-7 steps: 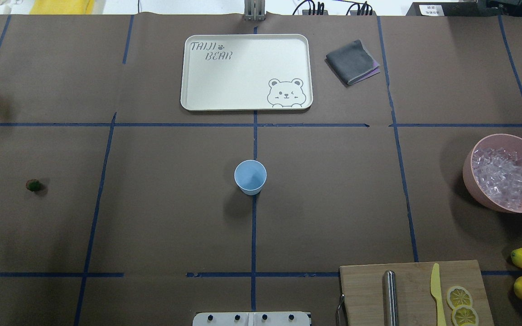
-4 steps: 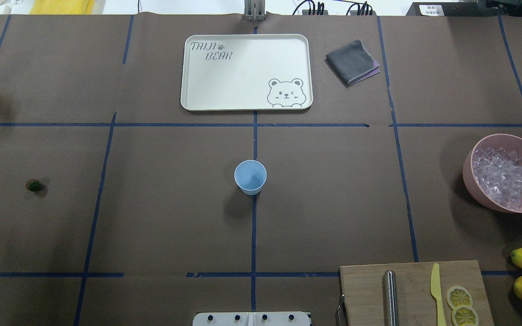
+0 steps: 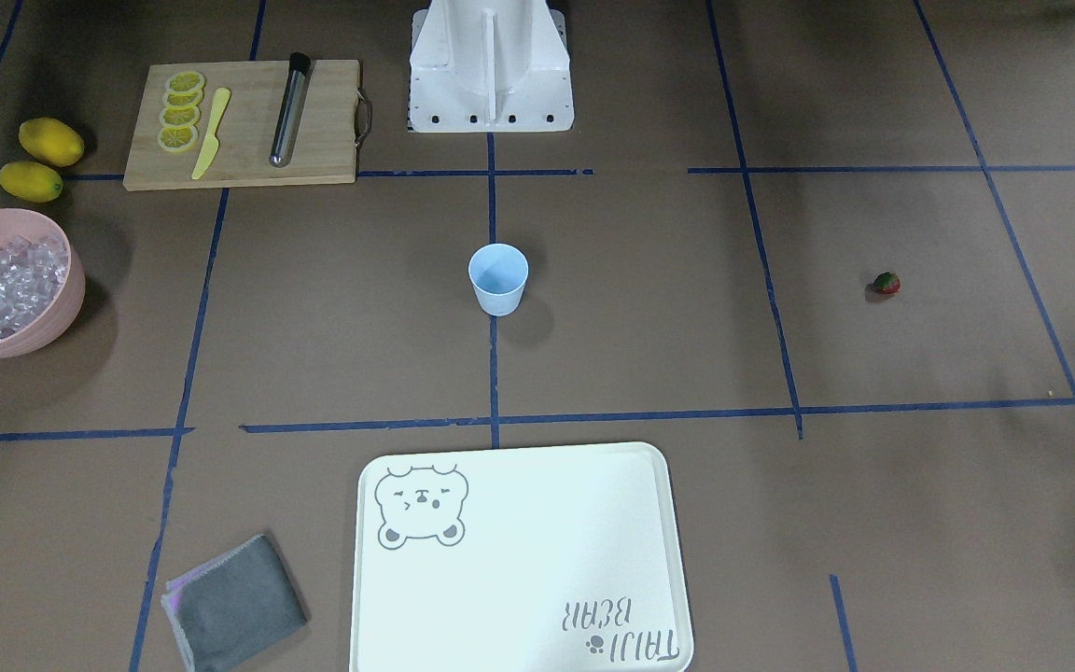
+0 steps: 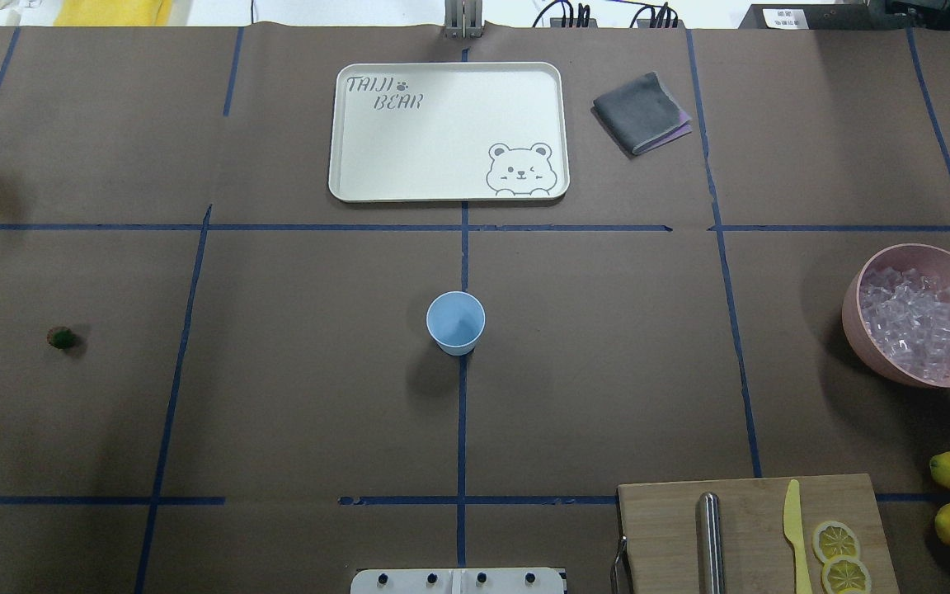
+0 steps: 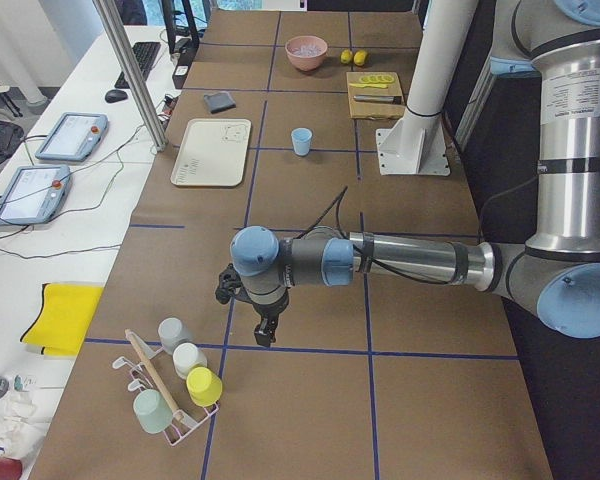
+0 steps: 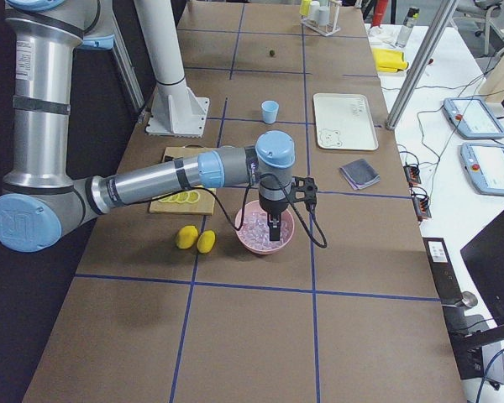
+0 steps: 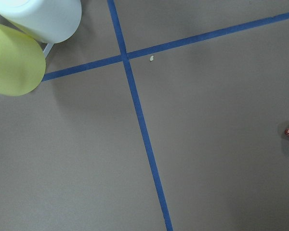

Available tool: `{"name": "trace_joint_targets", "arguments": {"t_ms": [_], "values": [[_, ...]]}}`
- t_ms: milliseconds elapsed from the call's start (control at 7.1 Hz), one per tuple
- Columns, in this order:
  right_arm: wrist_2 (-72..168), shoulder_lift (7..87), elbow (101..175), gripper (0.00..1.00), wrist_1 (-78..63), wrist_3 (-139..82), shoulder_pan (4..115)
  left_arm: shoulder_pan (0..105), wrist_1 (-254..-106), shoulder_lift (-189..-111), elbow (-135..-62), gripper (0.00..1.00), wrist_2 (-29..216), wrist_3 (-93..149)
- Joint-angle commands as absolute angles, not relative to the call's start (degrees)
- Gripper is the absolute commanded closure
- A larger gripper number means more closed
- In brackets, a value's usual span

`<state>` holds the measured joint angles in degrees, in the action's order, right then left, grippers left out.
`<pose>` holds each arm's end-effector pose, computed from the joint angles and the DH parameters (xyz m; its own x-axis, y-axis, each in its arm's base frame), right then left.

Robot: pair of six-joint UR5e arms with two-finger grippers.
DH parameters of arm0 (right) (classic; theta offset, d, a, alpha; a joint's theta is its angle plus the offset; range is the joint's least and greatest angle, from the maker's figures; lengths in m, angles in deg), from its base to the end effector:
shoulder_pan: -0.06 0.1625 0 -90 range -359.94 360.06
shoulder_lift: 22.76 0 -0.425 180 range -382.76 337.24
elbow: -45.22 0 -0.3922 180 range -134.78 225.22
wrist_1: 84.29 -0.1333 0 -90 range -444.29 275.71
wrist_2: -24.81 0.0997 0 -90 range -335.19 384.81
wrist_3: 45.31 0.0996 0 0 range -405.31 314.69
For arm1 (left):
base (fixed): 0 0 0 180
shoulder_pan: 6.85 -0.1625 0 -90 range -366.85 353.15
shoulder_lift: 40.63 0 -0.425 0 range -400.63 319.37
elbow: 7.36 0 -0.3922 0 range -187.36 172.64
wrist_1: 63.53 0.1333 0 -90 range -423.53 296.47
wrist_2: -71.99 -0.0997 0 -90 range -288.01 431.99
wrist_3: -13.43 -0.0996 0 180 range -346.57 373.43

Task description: Put ice and strawberries in cup

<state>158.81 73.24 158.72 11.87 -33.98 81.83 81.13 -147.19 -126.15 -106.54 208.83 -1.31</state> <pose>0.0003 -0.4461 0.5179 0.7065 -0.0429 0.7065 0.0016 0.9983 0.0590 -0.0446 -0.4572 0.6250 0.6529 0.2573 -0.7124 -0.2082 0.9653 0.1578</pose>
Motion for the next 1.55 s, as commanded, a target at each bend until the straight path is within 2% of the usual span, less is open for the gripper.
{"name": "trace_joint_targets", "arguments": {"t_ms": [0, 422, 1408], "values": [[159.02, 71.9, 158.69, 0.0, 10.3, -30.81, 77.51, 81.13, -147.2, -126.15, -106.59, 0.0, 208.83, -1.33], [158.14, 72.86, 155.89, 0.0, 0.46, -25.1, 73.1, 81.13, -147.2, -126.15, -106.59, 0.0, 208.92, -1.33], [156.91, 72.86, 150.95, 0.0, -4.57, -25.01, 68.88, 81.13, -147.2, -126.15, -106.59, 0.0, 208.92, -1.33]]}}
